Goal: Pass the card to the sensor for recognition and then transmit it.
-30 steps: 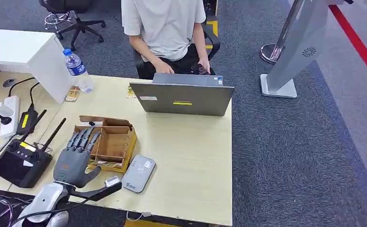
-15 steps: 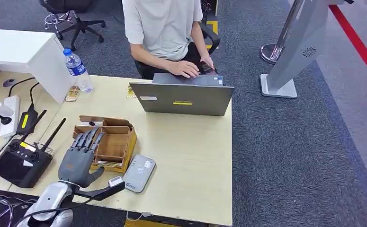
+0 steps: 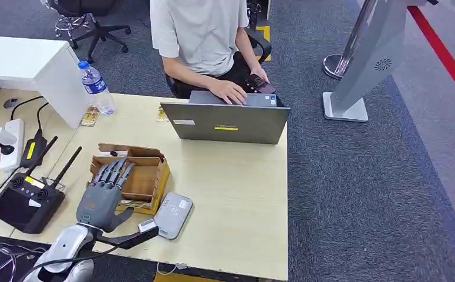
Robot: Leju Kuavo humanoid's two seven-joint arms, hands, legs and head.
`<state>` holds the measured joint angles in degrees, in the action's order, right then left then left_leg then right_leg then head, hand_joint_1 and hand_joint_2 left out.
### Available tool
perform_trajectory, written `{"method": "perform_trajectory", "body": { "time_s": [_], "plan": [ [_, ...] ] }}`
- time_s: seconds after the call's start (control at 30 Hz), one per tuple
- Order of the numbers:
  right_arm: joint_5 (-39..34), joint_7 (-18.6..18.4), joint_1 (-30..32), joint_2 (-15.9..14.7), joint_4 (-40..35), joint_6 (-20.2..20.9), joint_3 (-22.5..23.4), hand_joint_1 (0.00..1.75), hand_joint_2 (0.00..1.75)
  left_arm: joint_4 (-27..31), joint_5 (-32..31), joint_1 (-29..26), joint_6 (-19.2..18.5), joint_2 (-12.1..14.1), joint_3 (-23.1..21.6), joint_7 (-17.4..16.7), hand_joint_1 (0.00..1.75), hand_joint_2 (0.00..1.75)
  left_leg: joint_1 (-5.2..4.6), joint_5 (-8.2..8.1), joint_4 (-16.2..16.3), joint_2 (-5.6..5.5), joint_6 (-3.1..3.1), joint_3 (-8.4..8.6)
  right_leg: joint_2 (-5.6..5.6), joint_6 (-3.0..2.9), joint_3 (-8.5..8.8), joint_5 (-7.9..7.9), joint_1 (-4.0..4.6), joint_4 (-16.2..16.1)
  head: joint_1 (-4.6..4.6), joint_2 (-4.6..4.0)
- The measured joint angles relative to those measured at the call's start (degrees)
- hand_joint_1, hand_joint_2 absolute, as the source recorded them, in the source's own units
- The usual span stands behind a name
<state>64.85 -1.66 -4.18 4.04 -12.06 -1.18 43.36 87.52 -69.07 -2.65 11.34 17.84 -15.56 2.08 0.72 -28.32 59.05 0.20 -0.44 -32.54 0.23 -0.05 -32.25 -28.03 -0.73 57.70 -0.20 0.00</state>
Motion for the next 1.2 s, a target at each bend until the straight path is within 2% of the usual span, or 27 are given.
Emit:
{"method": "perform_trajectory", "body": {
  "time_s": [0.43,0.47,0.5,0.87,1.2],
  "plan": [
    [0.79,-0.33,-0.42,0.0,0.0,0.11,0.0,0.0,0.0,-1.05,0.13,0.76,-0.2,-0.33,-0.74,0.39,0.0,1.75,0.0,0.0,0.0,0.0,0.0,0.0,0.0,0.0,0.0,0.0,0.0,0.0,0.0,0.0],
    [0.79,-0.33,-0.43,0.0,0.0,0.11,0.0,0.0,0.0,-1.16,0.15,0.77,-0.28,-0.33,-0.87,0.42,0.12,1.75,0.0,0.0,0.0,0.0,0.0,0.0,0.0,0.0,0.0,0.0,0.0,0.0,0.0,0.0],
    [0.79,-0.33,-0.43,0.0,0.0,0.11,0.0,0.0,0.0,-1.2,0.15,0.77,-0.37,-0.33,-0.96,0.39,1.75,1.75,0.0,0.0,0.0,0.0,0.0,0.0,0.0,0.0,0.0,0.0,0.0,0.0,0.0,0.0],
    [0.98,-0.33,-0.44,0.0,0.0,0.17,0.0,0.0,0.0,-1.55,2.56,0.89,-3.34,1.0,-1.38,0.28,1.75,1.75,0.01,0.0,0.0,0.0,0.0,0.0,0.0,0.0,0.0,0.0,0.01,0.0,0.0,0.0],
    [1.36,-0.33,-0.46,0.0,0.0,0.28,0.02,0.0,0.0,-1.68,4.74,0.93,-4.17,1.88,-1.4,1.4,1.75,1.75,0.0,0.0,0.0,0.0,0.0,0.0,0.0,0.0,0.0,0.0,0.0,0.0,0.0,0.0]
  ]
}}
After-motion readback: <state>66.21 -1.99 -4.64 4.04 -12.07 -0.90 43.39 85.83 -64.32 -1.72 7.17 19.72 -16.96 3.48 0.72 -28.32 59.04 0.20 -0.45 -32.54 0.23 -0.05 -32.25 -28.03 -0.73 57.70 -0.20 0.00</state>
